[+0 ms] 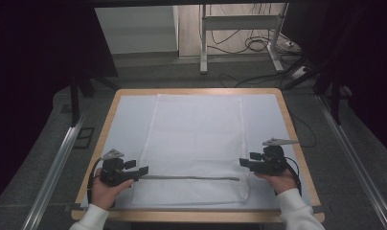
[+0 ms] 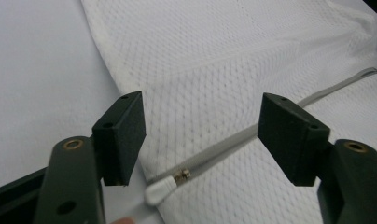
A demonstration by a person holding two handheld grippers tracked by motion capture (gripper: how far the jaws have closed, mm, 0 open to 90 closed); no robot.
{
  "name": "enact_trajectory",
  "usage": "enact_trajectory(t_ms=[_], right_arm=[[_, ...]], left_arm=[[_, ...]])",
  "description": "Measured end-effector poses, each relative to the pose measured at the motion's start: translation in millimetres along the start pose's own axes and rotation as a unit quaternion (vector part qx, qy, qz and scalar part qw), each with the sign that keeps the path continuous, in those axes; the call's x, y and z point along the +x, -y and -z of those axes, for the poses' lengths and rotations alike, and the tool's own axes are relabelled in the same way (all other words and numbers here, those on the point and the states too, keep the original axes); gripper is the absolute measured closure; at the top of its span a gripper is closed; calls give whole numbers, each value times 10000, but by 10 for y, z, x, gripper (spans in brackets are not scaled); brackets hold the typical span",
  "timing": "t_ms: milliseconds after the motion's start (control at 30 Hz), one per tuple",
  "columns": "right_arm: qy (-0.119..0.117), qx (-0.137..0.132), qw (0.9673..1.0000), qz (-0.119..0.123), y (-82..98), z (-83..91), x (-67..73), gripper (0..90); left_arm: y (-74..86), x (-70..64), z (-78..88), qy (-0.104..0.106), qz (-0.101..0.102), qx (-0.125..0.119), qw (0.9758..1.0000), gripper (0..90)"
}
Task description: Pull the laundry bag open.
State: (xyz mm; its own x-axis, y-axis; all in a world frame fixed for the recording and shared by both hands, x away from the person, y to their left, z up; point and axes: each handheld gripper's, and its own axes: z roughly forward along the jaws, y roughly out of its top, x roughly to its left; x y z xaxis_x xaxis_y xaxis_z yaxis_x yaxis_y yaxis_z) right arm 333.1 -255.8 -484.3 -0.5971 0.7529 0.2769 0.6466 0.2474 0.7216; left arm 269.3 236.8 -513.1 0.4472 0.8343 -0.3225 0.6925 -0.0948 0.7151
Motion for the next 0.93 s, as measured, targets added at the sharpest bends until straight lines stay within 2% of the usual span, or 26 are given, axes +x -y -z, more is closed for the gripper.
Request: enact_trajectory(t_ms=[300, 533, 933], right_arm=[[259, -247, 9993, 124, 49, 141, -81, 375], [341, -192, 9992, 80, 107, 193, -175, 374], [281, -214, 9993, 142, 118, 206, -164, 356]], left_arm=[[-28, 70, 1, 14, -37, -27, 10000, 302], [-32, 137, 29, 3, 35, -60, 10000, 305], [-35, 154, 30, -41, 29, -46, 10000, 306]])
